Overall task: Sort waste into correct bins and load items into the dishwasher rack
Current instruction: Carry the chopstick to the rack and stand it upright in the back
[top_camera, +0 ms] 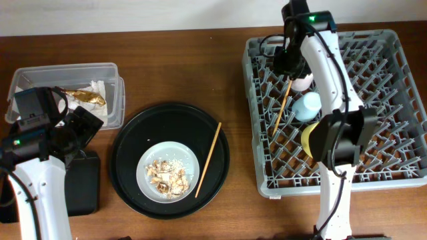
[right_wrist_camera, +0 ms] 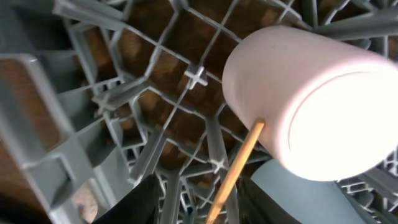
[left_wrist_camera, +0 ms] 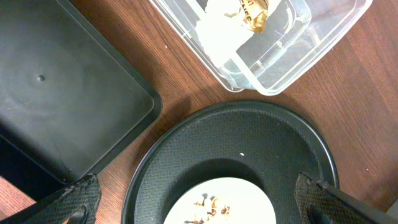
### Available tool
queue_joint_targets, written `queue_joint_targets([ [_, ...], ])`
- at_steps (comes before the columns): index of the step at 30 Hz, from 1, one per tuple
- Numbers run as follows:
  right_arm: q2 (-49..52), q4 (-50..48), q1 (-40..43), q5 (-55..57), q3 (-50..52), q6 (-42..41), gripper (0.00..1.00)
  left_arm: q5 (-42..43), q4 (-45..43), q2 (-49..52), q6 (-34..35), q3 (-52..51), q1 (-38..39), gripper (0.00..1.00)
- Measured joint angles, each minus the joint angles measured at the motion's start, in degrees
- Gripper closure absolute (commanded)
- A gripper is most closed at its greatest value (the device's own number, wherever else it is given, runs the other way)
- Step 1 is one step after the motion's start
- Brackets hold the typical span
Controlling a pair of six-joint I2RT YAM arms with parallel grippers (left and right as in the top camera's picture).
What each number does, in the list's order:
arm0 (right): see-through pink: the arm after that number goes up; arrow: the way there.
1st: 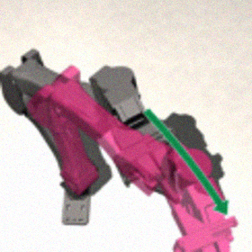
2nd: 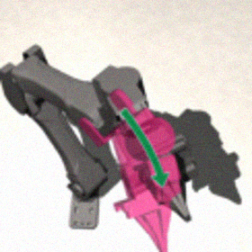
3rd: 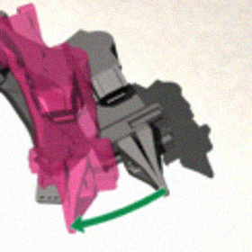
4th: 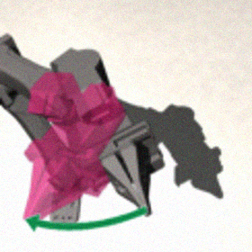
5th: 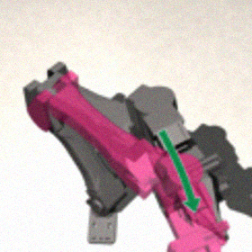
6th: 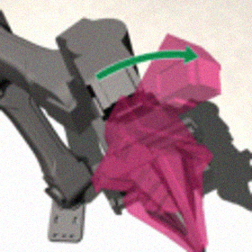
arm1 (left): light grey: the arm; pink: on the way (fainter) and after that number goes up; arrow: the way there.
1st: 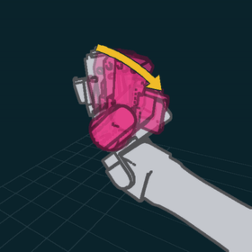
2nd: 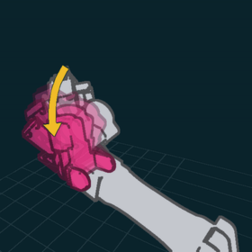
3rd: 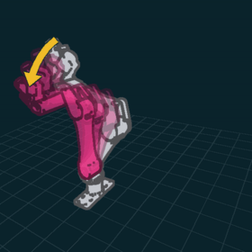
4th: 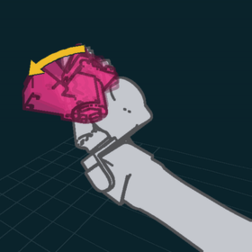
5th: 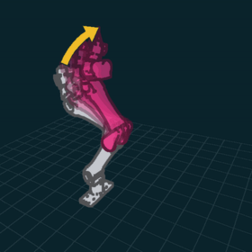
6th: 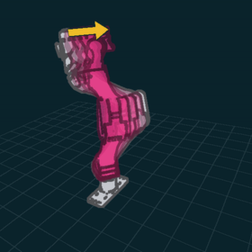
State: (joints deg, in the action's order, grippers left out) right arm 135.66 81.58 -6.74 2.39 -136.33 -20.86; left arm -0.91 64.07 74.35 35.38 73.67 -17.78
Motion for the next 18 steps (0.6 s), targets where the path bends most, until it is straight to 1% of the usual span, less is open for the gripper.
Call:
queue_joint_targets([
  [10,0.59,0.04,1.68,0.63,0.31,-2.49,0.58,-0.02,0.02,0.00,0.00,0.00,0.00,0.01],
  [18,1.03,-1.14,1.84,1.29,0.44,-2.93,0.64,0.00,0.00,0.00,0.00,0.00,0.00,0.01],
])
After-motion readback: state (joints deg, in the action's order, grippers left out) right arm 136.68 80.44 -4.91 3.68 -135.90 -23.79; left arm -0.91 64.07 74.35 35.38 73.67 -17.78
